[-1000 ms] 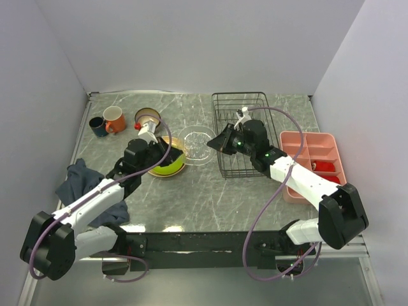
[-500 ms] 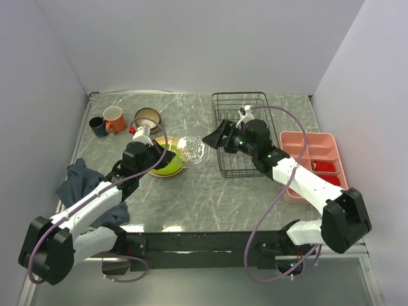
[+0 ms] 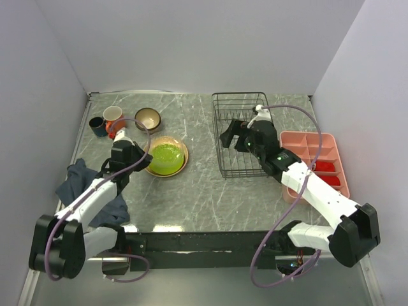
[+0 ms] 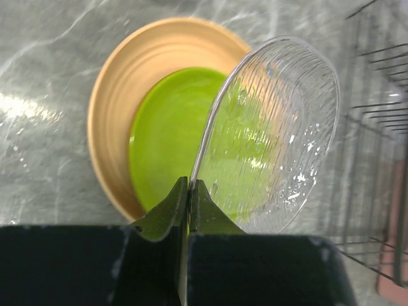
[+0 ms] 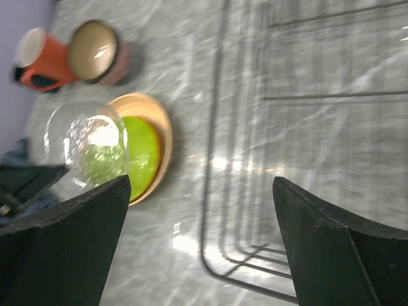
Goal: Unload the mixed dishes from the dish rack
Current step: Place the plate at the center of the board, then pick up the plate from the dish rack.
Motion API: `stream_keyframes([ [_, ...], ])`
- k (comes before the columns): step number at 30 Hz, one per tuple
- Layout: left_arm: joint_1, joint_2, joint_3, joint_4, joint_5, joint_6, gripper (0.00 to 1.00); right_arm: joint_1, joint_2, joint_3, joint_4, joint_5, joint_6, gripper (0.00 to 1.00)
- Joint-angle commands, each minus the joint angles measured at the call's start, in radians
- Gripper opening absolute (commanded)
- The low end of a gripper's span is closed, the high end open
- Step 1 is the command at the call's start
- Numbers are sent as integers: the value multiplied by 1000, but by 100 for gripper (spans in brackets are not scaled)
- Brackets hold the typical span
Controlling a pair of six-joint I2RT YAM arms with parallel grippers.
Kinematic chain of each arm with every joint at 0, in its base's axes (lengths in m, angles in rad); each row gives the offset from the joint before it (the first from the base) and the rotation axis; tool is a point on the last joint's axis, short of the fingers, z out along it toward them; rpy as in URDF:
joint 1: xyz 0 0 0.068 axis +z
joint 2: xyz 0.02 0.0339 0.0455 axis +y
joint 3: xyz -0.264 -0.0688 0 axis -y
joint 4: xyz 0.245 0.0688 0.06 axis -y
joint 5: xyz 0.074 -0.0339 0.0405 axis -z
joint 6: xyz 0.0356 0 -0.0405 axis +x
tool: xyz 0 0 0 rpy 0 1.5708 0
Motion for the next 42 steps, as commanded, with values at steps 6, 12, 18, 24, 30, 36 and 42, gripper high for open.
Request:
stream_keyframes([
  [6, 32, 160, 76, -62, 37, 39, 20, -20, -79, 57, -90, 280, -146, 100],
  [12, 32, 154, 86, -77, 50, 56, 58, -57, -47, 103, -148, 378, -189, 100],
  [18, 32, 72, 105, -137, 16, 99, 89, -120, 40, 184, -175, 455, -212, 100],
  [24, 32, -29, 133, -216, -7, 176, 99, -183, 163, 271, -179, 475, -229, 100],
  [30, 30, -196, 109, -254, 2, 289, 100, -221, 286, 365, -170, 470, -264, 100],
  [36, 30, -431, 27, -237, -7, 331, 99, -241, 448, 499, -231, 476, -298, 99],
  [42, 31, -523, -19, -205, -53, 348, 99, -243, 582, 584, -254, 500, -330, 91],
])
